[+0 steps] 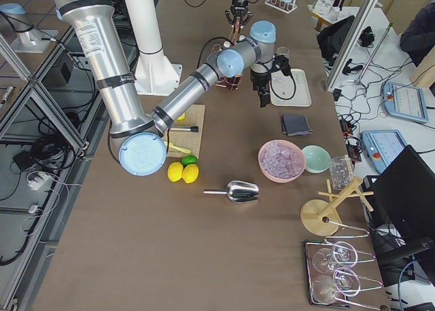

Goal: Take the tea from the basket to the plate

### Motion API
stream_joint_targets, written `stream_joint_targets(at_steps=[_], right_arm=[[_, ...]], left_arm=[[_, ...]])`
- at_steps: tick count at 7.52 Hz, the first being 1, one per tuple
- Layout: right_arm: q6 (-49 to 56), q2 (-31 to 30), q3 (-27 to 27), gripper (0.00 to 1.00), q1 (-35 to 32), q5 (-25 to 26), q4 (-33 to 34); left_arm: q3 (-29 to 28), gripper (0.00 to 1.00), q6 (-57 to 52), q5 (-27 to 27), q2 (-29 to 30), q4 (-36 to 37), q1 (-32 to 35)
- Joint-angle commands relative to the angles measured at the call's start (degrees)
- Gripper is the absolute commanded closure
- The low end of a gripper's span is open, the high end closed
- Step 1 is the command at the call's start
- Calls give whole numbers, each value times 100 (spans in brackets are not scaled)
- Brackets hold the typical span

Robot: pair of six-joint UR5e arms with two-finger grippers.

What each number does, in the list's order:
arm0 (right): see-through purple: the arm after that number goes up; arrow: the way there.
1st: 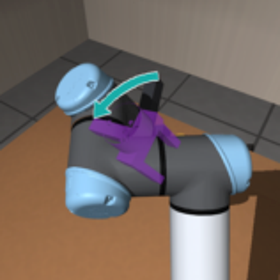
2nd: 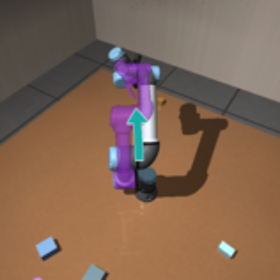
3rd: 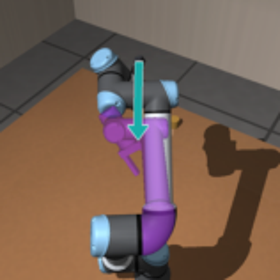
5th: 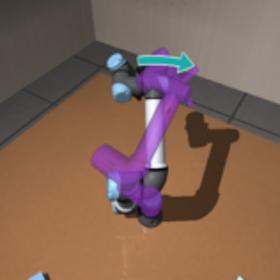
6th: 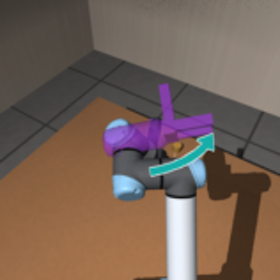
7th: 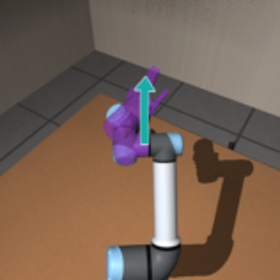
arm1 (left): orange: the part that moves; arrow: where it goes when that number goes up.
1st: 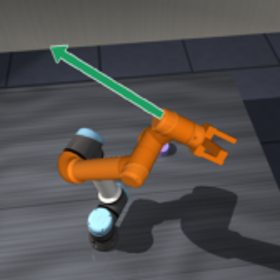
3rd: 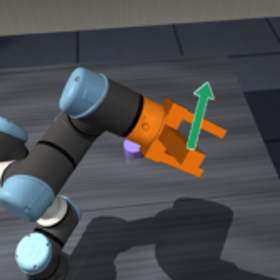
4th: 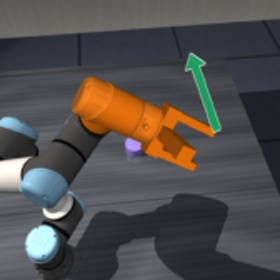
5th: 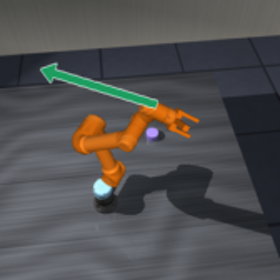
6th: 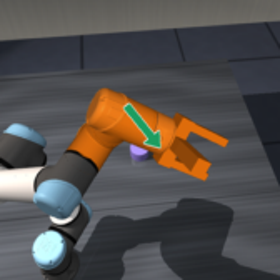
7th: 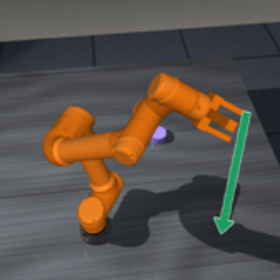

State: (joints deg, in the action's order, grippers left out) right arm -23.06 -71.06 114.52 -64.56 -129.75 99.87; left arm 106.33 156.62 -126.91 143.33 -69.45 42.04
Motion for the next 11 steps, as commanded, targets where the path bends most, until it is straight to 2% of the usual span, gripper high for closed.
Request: stream_joint_targets(at_steps=[1,2,5,8,11], right_arm=[[-146,49,437,0,190,-15,-196],[-312,83,622,0,242,11,-283],[-629,249,571,0,1021,318,-1906],[-630,847,449,0,1988,1221,-1928],[-595,1304,1,1,2623,2145,-1972]], left_arm=[[-59,100,9,0,46,-34,-3],[-181,100,9,0,72,-121,-3],[-419,100,-9,0,108,-245,-3],[-403,100,-9,0,117,-245,-3],[-402,100,-9,-9,117,-245,-3]])
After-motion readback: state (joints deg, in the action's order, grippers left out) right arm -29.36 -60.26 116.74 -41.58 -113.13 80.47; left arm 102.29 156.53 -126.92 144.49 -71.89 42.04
